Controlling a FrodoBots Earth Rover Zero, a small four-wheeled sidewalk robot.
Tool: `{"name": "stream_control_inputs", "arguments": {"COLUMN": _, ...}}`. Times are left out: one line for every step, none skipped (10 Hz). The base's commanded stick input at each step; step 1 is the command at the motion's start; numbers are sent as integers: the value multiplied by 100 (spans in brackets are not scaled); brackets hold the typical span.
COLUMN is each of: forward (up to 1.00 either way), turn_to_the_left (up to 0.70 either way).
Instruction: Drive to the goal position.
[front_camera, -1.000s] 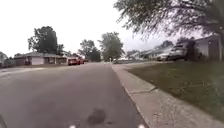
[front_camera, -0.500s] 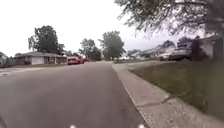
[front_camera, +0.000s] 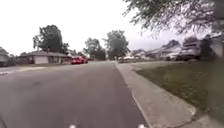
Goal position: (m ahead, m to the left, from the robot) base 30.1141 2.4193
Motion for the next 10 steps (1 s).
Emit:
{"name": "stream_control_inputs", "arguments": {"forward": 100, "turn_to_the_left": 0}}
{"name": "stream_control_inputs", "arguments": {"forward": 100, "turn_to_the_left": 0}}
{"name": "stream_control_inputs", "arguments": {"forward": 100, "turn_to_the_left": 0}}
{"name": "stream_control_inputs", "arguments": {"forward": 100, "turn_to_the_left": 0}}
{"name": "stream_control_inputs", "arguments": {"forward": 100, "turn_to_the_left": 0}}
{"name": "stream_control_inputs", "arguments": {"forward": 100, "turn_to_the_left": -12}}
{"name": "stream_control_inputs", "arguments": {"forward": 100, "turn_to_the_left": -24}}
{"name": "stream_control_inputs", "arguments": {"forward": 100, "turn_to_the_left": -35}}
{"name": "stream_control_inputs", "arguments": {"forward": 100, "turn_to_the_left": -2}}
{"name": "stream_control_inputs", "arguments": {"forward": 100, "turn_to_the_left": 0}}
